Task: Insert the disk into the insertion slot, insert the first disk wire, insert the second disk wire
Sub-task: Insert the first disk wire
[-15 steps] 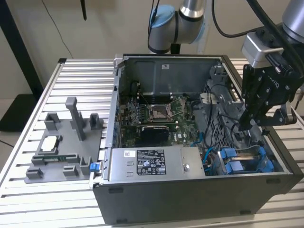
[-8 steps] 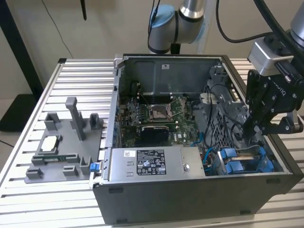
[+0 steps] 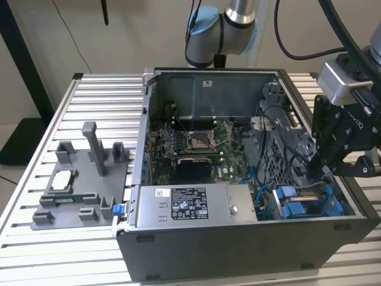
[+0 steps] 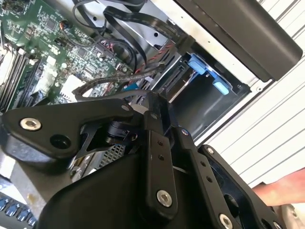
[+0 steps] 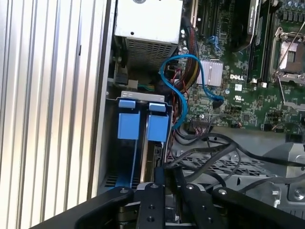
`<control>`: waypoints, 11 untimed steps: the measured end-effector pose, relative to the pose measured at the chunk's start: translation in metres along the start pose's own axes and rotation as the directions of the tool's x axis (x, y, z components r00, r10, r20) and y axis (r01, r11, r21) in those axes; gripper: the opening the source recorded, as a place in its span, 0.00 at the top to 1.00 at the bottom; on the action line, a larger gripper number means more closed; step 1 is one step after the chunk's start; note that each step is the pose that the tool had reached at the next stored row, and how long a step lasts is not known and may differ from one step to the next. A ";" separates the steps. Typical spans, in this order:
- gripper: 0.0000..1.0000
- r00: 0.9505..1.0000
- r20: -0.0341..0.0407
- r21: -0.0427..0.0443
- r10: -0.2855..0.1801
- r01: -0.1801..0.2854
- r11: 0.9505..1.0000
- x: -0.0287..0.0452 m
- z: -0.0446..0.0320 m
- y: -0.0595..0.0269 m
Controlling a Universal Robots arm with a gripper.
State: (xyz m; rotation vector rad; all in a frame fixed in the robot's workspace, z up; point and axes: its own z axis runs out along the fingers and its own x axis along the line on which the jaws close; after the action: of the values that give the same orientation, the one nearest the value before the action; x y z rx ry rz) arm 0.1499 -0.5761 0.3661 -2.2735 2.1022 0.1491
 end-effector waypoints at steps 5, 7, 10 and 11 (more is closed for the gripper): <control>1.00 1.000 0.000 0.000 0.001 -0.001 1.000 0.0001 0.0000 -0.0006; 1.00 1.000 0.000 0.000 0.001 -0.001 1.000 0.0001 0.0000 -0.0007; 1.00 1.000 0.000 0.001 0.010 -0.010 1.000 0.0002 0.0002 -0.0008; 1.00 1.000 0.001 0.002 0.017 -0.017 1.000 0.0002 0.0004 -0.0009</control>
State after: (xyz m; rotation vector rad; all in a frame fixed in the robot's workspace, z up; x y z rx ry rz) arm 0.1508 -0.5762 0.3657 -2.2553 2.1207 0.1485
